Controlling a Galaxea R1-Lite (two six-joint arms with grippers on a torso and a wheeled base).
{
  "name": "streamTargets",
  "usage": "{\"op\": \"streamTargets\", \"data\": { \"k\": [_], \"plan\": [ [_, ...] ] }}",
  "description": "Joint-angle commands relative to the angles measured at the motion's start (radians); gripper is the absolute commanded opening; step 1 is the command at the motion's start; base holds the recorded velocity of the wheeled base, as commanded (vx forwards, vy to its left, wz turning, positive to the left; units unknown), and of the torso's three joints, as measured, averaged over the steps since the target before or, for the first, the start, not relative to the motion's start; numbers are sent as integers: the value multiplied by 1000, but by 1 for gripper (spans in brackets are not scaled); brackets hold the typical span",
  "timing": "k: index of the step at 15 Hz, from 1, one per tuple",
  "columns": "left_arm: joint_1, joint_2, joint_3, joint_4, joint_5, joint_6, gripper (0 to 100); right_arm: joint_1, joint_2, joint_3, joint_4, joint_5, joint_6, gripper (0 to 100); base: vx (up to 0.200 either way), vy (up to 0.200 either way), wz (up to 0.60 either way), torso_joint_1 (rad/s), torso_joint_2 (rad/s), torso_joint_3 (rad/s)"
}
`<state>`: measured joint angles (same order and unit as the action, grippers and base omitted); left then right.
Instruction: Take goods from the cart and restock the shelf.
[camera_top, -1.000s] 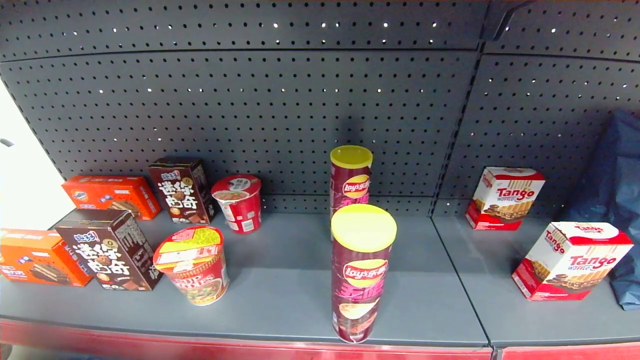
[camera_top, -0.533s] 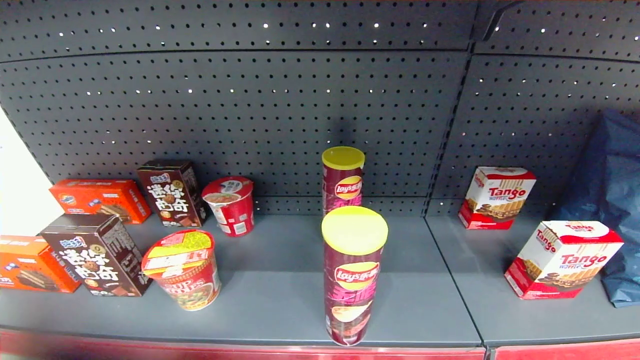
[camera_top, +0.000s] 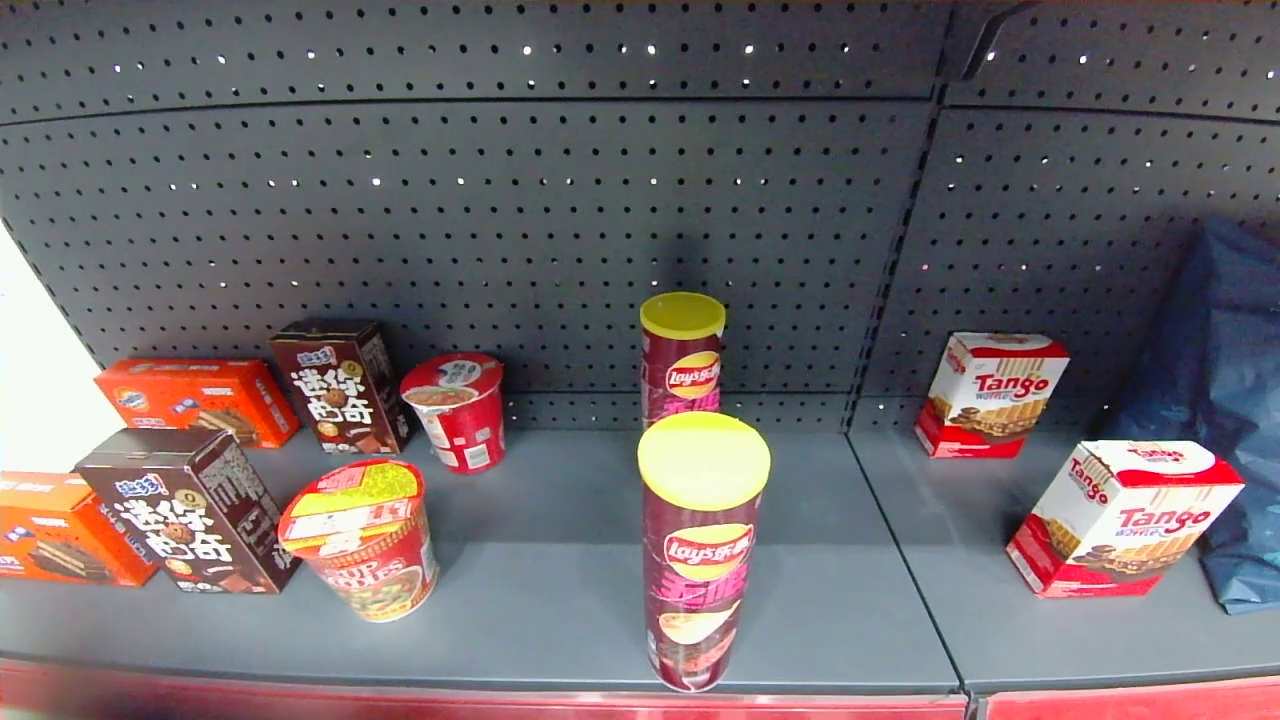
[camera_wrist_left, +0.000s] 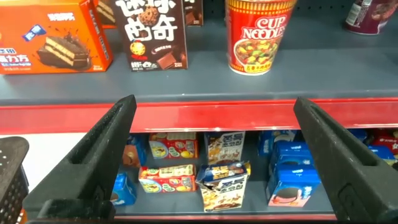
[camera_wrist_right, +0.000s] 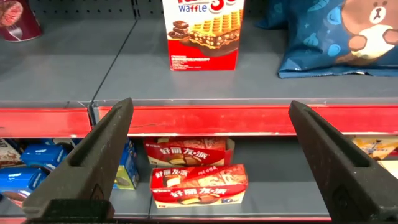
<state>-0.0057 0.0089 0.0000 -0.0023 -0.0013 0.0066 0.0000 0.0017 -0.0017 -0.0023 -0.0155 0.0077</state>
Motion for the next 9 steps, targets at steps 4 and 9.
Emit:
{"op": "streamTargets", "data": {
  "k": [4, 9],
  "plan": [
    [0, -1, 0, 1, -2, 36, 100, 0, 0, 0, -1, 0, 0, 100, 0, 0, 0, 0, 0, 0],
    [1, 0, 0, 1, -55, 29, 100, 0, 1, 0, -1, 0, 0, 100, 0, 80, 0, 1, 2, 1]
  ]
}}
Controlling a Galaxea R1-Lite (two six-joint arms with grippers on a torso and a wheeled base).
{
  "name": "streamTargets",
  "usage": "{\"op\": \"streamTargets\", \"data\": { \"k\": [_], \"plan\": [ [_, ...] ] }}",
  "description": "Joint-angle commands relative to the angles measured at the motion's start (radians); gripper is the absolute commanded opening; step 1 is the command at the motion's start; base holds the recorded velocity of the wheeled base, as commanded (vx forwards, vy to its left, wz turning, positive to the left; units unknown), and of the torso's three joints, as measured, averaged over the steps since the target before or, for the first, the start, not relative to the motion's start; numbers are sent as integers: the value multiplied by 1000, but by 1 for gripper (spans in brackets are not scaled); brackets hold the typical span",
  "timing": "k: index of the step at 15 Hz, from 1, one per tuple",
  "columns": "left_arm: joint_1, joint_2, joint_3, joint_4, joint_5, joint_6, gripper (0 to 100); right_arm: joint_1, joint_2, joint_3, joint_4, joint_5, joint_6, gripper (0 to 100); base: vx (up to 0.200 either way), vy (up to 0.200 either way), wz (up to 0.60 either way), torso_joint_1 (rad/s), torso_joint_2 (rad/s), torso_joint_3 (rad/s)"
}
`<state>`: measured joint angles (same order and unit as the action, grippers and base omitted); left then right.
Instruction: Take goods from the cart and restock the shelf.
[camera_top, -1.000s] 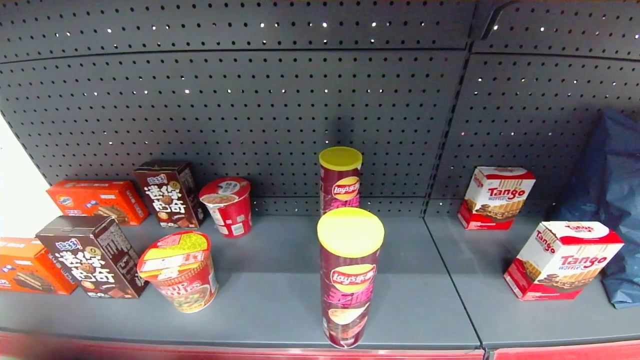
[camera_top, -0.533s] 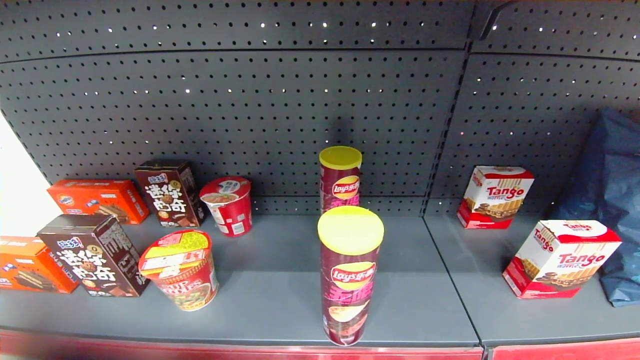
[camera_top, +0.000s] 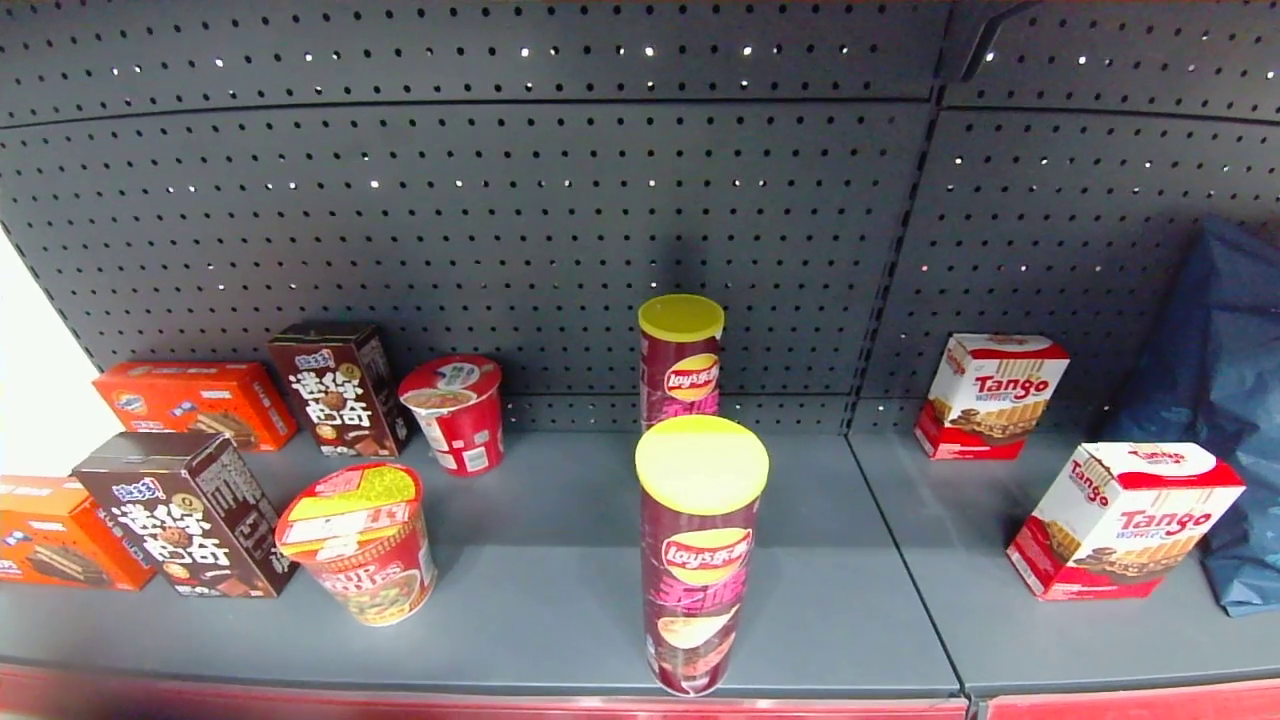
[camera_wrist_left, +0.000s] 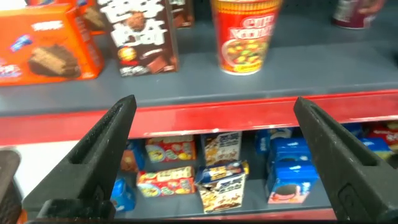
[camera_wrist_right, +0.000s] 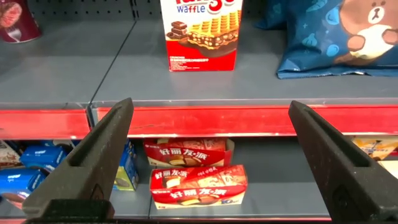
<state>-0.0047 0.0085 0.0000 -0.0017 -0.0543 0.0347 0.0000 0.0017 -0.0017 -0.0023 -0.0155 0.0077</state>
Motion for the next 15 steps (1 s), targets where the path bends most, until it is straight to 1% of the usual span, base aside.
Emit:
{"op": "streamTargets", "data": {
  "k": [1, 12, 15],
  "plan": [
    [-1, -1, 0, 0, -4, 4, 100, 0, 1, 0, -1, 0, 0, 100, 0, 0, 0, 0, 0, 0],
    [0, -1, 0, 0, -4, 7, 100, 0, 1, 0, -1, 0, 0, 100, 0, 0, 0, 0, 0, 0],
    [-1, -1, 0, 0, -3, 1, 100, 0, 0, 0, -1, 0, 0, 100, 0, 0, 0, 0, 0, 0]
  ]
}}
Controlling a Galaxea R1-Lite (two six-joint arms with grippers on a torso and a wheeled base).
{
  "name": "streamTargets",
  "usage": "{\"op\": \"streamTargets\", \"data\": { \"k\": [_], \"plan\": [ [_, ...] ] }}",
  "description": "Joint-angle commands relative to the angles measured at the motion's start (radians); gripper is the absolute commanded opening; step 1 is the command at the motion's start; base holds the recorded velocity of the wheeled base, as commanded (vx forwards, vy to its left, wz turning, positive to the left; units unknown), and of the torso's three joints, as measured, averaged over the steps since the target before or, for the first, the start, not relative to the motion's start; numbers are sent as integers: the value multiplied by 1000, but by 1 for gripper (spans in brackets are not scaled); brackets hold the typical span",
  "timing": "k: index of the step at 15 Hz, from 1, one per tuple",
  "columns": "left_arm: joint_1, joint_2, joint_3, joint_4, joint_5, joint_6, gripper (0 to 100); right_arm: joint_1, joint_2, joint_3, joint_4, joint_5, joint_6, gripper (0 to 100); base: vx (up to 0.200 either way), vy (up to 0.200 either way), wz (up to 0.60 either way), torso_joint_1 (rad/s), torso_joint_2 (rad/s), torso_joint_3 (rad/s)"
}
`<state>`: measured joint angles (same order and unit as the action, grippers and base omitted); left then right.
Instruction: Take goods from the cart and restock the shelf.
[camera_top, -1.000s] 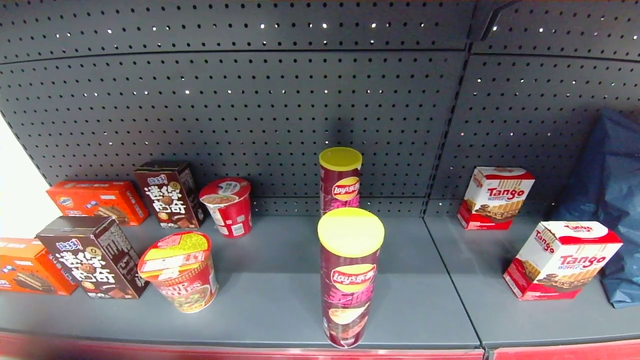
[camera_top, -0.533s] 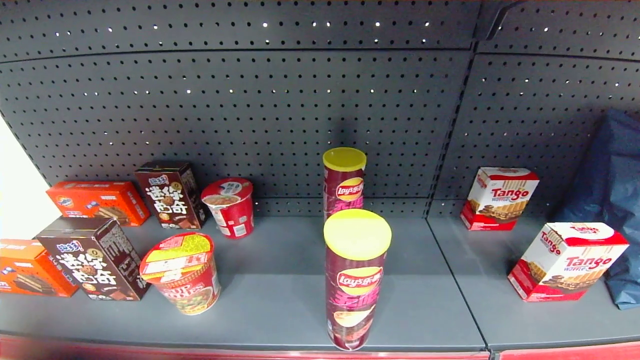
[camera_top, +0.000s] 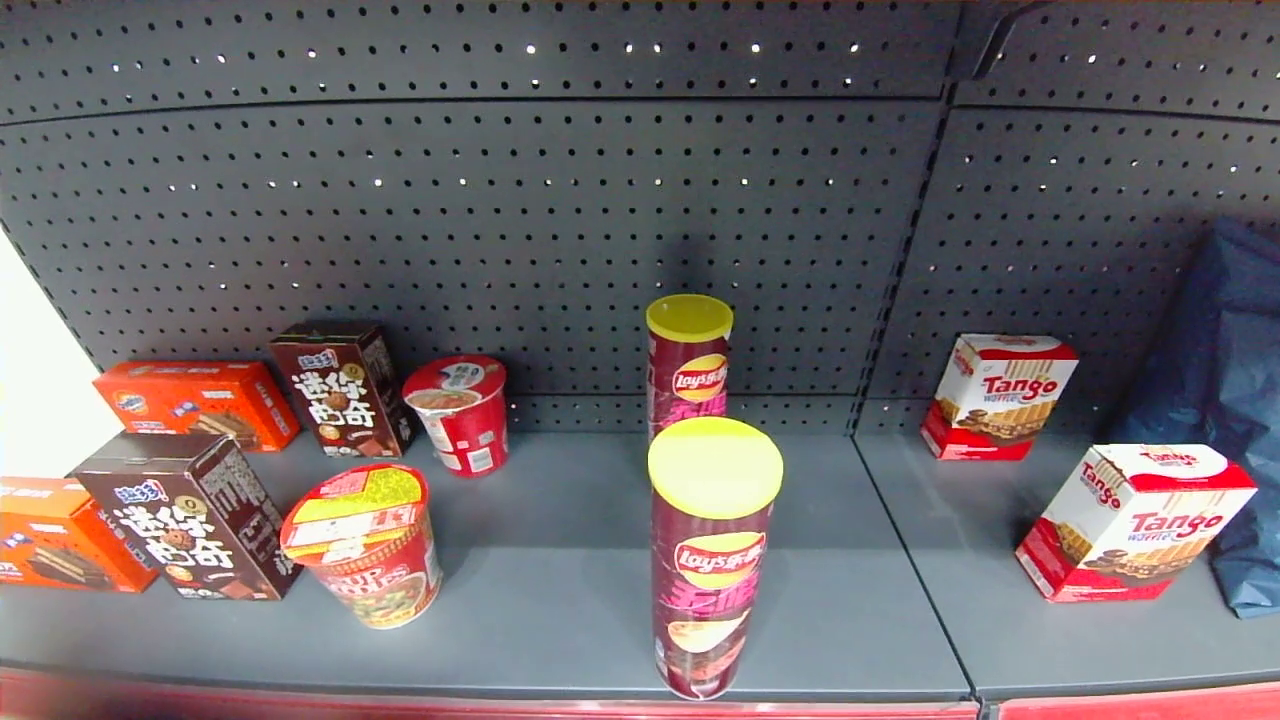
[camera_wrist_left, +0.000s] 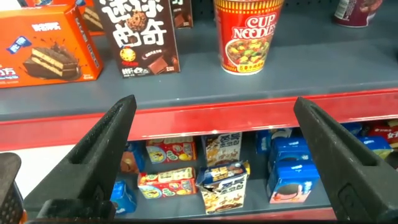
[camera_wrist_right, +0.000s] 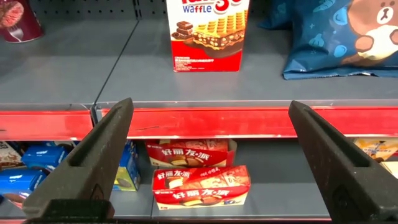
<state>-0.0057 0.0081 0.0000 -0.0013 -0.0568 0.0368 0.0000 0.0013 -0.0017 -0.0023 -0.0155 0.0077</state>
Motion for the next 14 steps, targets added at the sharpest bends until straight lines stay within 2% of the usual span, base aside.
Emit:
{"op": "streamTargets", "data": {
  "k": [1, 14],
  "plan": [
    [0, 0, 0, 0, 2, -3, 100, 0, 2, 0, -1, 0, 0, 100, 0, 0, 0, 0, 0, 0],
    [0, 0, 0, 0, 0, -6, 100, 0, 0, 0, -1, 0, 0, 100, 0, 0, 0, 0, 0, 0]
  ]
}}
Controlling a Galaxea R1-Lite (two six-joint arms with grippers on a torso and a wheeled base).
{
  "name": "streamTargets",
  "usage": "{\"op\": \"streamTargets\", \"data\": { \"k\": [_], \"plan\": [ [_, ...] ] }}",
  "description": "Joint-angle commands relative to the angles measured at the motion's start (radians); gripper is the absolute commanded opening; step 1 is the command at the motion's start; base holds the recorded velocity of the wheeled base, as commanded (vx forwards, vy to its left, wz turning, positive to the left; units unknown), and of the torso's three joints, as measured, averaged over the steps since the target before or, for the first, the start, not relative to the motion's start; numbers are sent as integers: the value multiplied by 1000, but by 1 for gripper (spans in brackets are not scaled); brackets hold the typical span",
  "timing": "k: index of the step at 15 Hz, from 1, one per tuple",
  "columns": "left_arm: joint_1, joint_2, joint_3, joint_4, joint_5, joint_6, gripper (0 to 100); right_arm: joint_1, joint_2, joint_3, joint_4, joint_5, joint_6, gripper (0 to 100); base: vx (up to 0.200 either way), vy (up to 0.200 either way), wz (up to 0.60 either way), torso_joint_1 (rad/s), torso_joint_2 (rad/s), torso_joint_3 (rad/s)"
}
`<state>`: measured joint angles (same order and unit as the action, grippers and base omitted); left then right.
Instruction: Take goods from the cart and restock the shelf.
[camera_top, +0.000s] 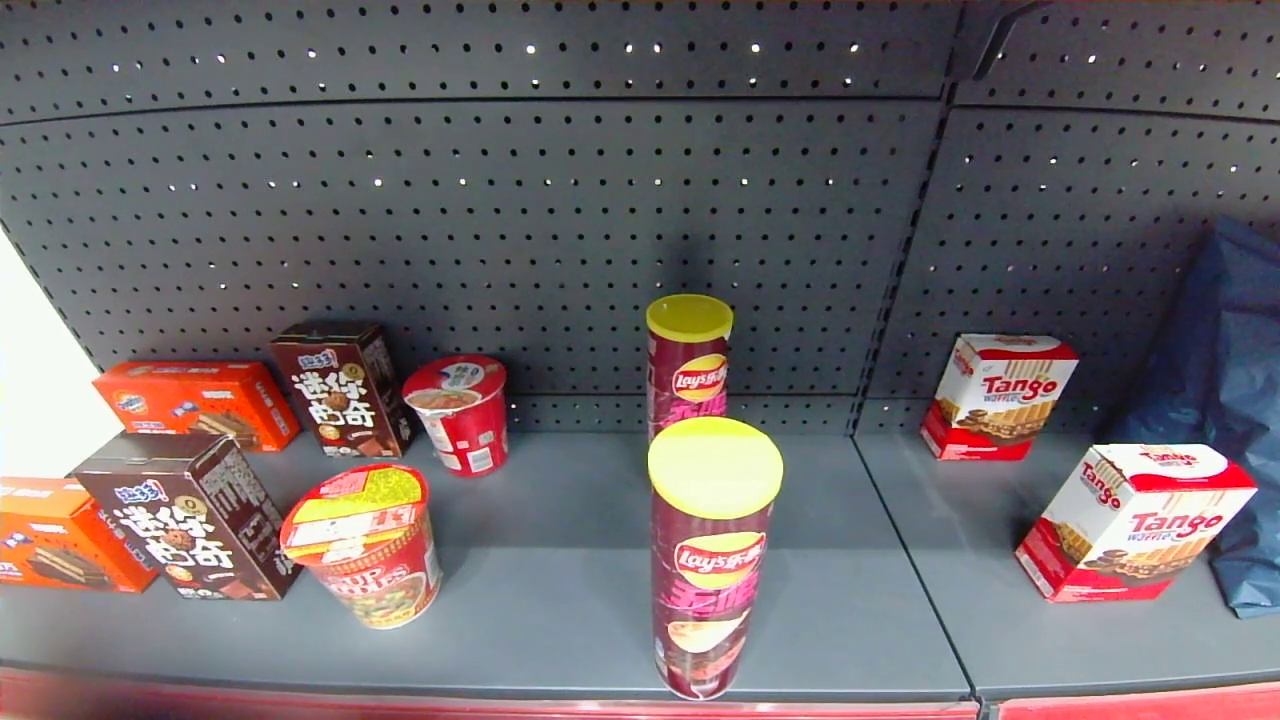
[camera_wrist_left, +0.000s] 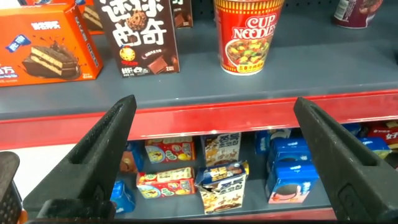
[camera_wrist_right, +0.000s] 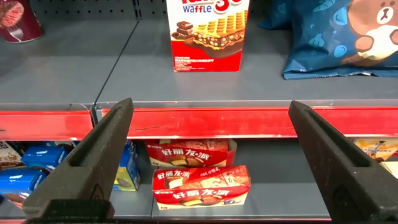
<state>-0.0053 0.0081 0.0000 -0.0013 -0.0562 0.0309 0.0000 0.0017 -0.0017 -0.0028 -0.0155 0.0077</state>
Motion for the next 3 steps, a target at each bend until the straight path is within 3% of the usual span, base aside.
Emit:
{"op": "streamTargets", "data": {
  "k": [1, 3],
  "plan": [
    [1, 0, 0, 0, 1, -2, 100, 0, 1, 0, 0, 0, 0, 100, 0, 0, 0, 0, 0, 0],
    [1, 0, 0, 0, 1, 0, 100, 0, 1, 0, 1, 0, 0, 100, 0, 0, 0, 0, 0, 0]
  ]
}}
